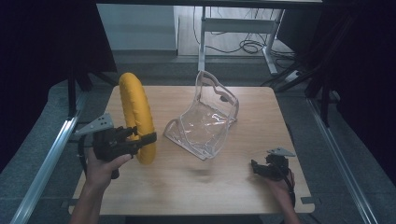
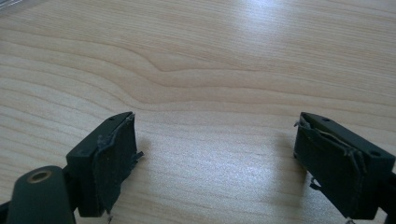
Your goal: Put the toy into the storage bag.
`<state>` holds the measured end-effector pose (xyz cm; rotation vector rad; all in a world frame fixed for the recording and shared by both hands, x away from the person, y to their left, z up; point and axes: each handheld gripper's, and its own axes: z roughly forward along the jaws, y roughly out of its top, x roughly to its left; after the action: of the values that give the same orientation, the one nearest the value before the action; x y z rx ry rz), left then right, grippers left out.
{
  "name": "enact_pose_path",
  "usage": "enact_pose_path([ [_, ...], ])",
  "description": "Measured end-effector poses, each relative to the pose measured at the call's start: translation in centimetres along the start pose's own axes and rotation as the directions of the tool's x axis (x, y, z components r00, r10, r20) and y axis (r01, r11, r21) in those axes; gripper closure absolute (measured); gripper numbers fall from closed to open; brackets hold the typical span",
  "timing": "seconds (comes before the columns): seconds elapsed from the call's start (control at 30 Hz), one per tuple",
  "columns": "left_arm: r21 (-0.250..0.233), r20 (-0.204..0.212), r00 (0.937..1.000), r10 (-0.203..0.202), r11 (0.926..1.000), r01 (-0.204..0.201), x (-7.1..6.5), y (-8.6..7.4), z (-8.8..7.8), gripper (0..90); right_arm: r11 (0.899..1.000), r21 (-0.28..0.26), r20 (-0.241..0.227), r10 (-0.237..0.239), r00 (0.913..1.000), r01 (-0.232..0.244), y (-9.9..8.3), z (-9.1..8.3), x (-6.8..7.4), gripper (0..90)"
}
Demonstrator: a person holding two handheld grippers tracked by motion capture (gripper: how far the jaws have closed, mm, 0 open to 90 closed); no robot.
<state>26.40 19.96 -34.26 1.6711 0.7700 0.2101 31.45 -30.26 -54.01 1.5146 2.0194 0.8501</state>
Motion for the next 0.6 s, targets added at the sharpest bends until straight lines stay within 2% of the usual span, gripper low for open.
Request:
enact_pose_path([
  [0.27, -0.015, -0.01, 0.9999, 0.01, 0.9998, -0.01, -0.2, 0.9, 1.0, 48.8, 1.0, 0.001, 0.0, 0.003, 1.0, -0.003, 0.0, 0.0, 0.0, 13.0],
  [0.6, -0.048, -0.029, 0.9976, 0.063, 0.9968, -0.064, -1.5, 2.8, 2.4, 48.8, 1.0, 0.0, 0.002, 0.003, 1.0, -0.003, 0.0, 0.0, 0.0, 13.0],
])
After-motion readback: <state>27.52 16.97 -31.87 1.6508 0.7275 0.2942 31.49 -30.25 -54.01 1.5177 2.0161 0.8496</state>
